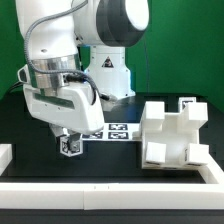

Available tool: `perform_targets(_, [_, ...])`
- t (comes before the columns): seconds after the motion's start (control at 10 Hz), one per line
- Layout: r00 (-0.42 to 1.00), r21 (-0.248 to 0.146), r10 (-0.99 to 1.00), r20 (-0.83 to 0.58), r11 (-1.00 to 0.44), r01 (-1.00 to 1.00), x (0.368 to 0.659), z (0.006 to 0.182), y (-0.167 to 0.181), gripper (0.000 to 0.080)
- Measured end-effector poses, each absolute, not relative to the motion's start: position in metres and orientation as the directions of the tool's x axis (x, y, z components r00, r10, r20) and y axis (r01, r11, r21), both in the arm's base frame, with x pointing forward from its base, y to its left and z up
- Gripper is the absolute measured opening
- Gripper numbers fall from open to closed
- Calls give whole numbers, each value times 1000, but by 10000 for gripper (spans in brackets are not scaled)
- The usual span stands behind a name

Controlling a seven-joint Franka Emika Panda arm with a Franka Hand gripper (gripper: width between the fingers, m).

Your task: Assemble chair

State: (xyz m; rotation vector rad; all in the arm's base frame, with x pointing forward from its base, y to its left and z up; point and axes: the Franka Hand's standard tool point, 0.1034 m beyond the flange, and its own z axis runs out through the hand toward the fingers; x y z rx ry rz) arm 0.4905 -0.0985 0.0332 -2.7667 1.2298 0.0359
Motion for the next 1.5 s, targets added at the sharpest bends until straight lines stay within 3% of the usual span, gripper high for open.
perform_targets(0.1, [817,-94,-576,-6,-813,-574,502,56,-95,284])
perform_targets(0.3, [911,-126,-408,57,-908,-399,495,105,-84,284])
perform_targets(0.4, [922,-134,-380,78,-920,-368,486,120,-74,284])
perform_targets(0.8, [932,-137,-354,76,-930,-341,482,122,-70,284])
perform_targets(1.2, [926,-66,-310,216,-951,-303,478,143,-12,284])
perform_targets(1.5, [926,-66,-312,213,-950,-305,474,137,-10,284])
